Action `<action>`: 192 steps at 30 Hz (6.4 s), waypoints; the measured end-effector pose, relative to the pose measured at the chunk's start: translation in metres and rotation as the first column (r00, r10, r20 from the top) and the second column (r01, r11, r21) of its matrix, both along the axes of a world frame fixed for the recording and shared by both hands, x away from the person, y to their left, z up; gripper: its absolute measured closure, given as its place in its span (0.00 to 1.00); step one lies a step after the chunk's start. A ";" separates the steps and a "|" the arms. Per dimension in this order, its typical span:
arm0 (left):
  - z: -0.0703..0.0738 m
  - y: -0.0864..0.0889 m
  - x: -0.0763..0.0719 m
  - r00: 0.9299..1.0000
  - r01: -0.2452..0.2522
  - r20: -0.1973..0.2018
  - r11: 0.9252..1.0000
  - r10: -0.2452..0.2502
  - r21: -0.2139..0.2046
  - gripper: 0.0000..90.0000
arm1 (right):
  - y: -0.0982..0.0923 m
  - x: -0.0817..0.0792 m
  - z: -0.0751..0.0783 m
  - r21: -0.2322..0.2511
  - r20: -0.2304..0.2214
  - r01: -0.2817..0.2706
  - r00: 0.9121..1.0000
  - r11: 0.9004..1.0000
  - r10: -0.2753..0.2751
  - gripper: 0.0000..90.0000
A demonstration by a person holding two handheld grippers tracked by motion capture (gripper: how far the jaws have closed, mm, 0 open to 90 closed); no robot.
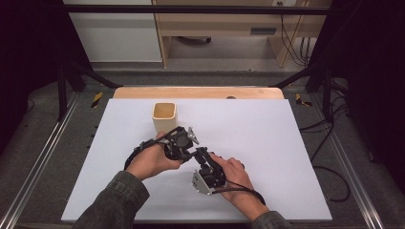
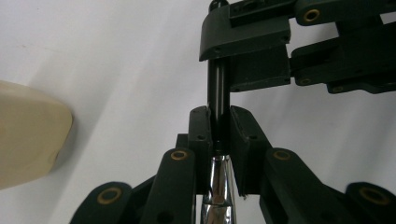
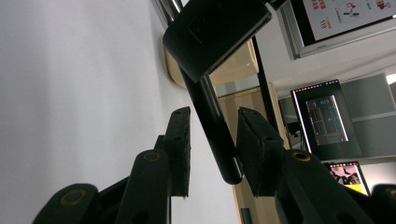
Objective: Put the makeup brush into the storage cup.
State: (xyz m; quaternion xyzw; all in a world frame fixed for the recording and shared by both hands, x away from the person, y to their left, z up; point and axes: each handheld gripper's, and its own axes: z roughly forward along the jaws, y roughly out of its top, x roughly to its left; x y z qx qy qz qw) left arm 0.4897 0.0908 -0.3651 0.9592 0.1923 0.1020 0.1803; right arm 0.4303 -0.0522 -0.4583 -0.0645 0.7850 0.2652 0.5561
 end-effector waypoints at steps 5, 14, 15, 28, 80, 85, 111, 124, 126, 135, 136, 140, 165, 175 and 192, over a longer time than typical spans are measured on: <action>0.000 0.001 -0.001 1.000 0.001 -0.001 1.000 -0.001 0.001 0.88 | 0.000 0.001 0.001 -0.021 0.000 -0.015 1.000 1.000 0.015 0.76; 0.000 0.001 -0.001 1.000 0.003 -0.001 1.000 -0.003 -0.001 0.88 | 0.000 0.000 0.001 -0.025 0.009 -0.019 1.000 0.999 0.019 0.79; 0.000 0.001 -0.001 1.000 0.003 -0.001 1.000 -0.003 -0.001 0.88 | 0.000 0.000 0.000 -0.029 0.008 -0.020 1.000 0.999 0.020 0.80; 0.000 0.001 -0.002 1.000 0.007 0.004 1.000 -0.007 -0.009 0.87 | 0.000 -0.001 -0.003 -0.046 -0.030 -0.028 0.999 0.999 0.026 0.86; 0.022 0.083 -0.027 0.869 -0.183 0.327 0.857 0.370 -0.482 0.16 | -0.019 0.020 -0.011 0.064 -0.314 0.094 0.947 0.993 -0.069 0.88; 0.021 0.087 -0.031 0.863 -0.174 0.326 0.833 0.385 -0.525 0.15 | -0.019 0.019 -0.010 0.092 -0.336 0.115 0.939 0.989 -0.078 0.88; -0.006 0.109 -0.042 0.861 -0.134 0.343 0.817 0.376 -0.561 0.07 | -0.022 0.021 0.003 0.339 -0.450 0.143 0.893 0.930 0.027 0.88; -0.014 0.100 -0.044 0.860 -0.137 0.321 0.785 0.397 -0.604 0.11 | -0.022 0.022 0.007 0.480 -0.512 0.157 0.849 0.863 0.130 0.88; -0.016 0.098 -0.045 0.861 -0.137 0.316 0.779 0.399 -0.612 0.13 | -0.022 0.022 0.007 0.491 -0.517 0.158 0.844 0.857 0.141 0.88; -0.022 0.085 -0.044 0.875 -0.122 0.304 0.781 0.376 -0.613 0.23 | -0.021 0.021 0.009 0.521 -0.523 0.156 0.836 0.839 0.169 0.88; -0.023 0.083 -0.044 0.878 -0.122 0.301 0.781 0.373 -0.612 0.25 | -0.021 0.021 0.008 0.519 -0.522 0.156 0.836 0.840 0.167 0.88; -0.027 0.075 -0.045 0.891 -0.118 0.282 0.780 0.356 -0.615 0.30 | -0.020 0.020 0.008 0.523 -0.525 0.154 0.833 0.838 0.174 0.88; -0.044 0.047 -0.041 0.917 -0.127 0.185 0.696 0.355 -0.707 0.55 | -0.020 0.019 0.010 0.553 -0.534 0.158 0.821 0.818 0.202 0.88; -0.047 0.045 -0.040 0.916 -0.134 0.168 0.670 0.366 -0.730 0.66 | -0.019 0.019 0.010 0.563 -0.538 0.156 0.815 0.812 0.216 0.88; -0.049 0.045 -0.041 0.908 -0.143 0.158 0.641 0.388 -0.754 0.73 | -0.020 0.019 0.011 0.602 -0.560 0.170 0.787 0.780 0.260 0.88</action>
